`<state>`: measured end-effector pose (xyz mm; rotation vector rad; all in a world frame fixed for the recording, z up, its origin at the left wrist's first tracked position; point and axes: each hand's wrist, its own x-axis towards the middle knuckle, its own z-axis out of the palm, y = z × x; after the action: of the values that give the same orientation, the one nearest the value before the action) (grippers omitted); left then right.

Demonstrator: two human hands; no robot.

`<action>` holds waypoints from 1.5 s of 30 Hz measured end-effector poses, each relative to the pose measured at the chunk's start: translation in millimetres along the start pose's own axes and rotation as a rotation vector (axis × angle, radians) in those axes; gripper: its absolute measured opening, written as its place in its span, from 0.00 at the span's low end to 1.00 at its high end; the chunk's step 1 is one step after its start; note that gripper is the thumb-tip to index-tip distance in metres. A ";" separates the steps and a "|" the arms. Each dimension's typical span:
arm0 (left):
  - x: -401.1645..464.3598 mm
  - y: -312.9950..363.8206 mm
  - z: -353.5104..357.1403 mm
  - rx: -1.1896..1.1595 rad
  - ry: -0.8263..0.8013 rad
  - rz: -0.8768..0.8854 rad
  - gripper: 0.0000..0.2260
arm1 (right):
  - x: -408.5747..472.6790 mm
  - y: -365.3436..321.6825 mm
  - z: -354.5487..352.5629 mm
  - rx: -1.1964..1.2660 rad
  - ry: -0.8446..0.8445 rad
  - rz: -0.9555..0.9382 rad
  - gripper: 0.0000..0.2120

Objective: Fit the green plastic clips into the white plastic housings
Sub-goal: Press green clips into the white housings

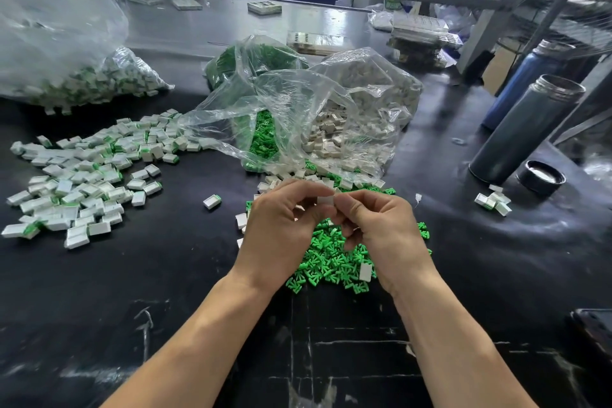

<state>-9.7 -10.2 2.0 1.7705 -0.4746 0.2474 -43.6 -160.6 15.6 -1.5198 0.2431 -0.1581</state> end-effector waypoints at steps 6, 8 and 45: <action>2.8 2.7 -3.4 -0.241 -0.015 -0.150 0.09 | 0.5 3.6 5.3 -0.024 0.024 -0.082 0.06; 3.5 4.2 -4.9 -0.259 -0.017 -0.165 0.08 | -0.2 4.9 7.5 0.009 0.013 -0.082 0.09; -2.5 8.3 11.2 -0.360 -0.072 -0.230 0.03 | 3.0 13.0 44.7 -0.105 0.257 -0.088 0.26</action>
<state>-16.5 -22.1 5.4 1.4673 -0.3379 -0.0626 -30.0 -117.5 4.0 -1.6145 0.3937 -0.4178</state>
